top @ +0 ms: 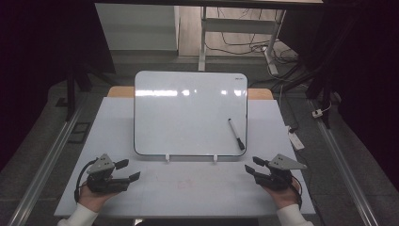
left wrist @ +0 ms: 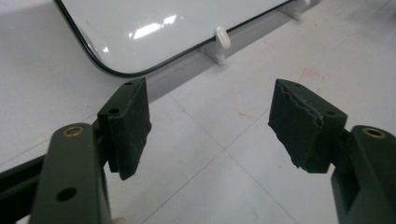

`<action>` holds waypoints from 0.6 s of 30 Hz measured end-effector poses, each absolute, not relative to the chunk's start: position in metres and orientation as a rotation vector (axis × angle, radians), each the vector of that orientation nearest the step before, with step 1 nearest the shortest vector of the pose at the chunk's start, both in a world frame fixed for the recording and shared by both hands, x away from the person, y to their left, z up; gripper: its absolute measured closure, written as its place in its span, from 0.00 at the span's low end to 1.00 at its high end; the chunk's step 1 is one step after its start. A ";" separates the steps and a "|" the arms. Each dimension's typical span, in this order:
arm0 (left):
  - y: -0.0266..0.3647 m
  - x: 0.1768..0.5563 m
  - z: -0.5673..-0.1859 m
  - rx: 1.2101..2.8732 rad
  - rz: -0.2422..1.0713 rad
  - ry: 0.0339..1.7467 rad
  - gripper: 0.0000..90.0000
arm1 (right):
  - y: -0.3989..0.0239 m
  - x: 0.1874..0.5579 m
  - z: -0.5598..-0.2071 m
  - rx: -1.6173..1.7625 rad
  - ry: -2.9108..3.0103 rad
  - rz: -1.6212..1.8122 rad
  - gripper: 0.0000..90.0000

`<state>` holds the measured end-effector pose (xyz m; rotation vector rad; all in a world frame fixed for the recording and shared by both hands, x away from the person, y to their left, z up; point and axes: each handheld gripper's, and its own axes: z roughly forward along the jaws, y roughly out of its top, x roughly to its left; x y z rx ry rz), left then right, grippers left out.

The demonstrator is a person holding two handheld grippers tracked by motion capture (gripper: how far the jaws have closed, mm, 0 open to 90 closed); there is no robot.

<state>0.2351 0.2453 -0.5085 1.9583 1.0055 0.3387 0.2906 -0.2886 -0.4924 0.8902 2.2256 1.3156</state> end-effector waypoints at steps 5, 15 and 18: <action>0.243 0.236 -0.512 1.990 0.333 0.997 0.33 | -0.300 0.284 -0.502 0.889 2.241 1.302 0.55; 0.239 0.237 -0.515 2.008 0.327 0.988 0.32 | -0.303 0.287 -0.512 0.894 2.255 1.275 0.53; 0.239 0.238 -0.515 2.008 0.329 0.988 0.32 | -0.304 0.288 -0.513 0.894 2.258 1.277 0.53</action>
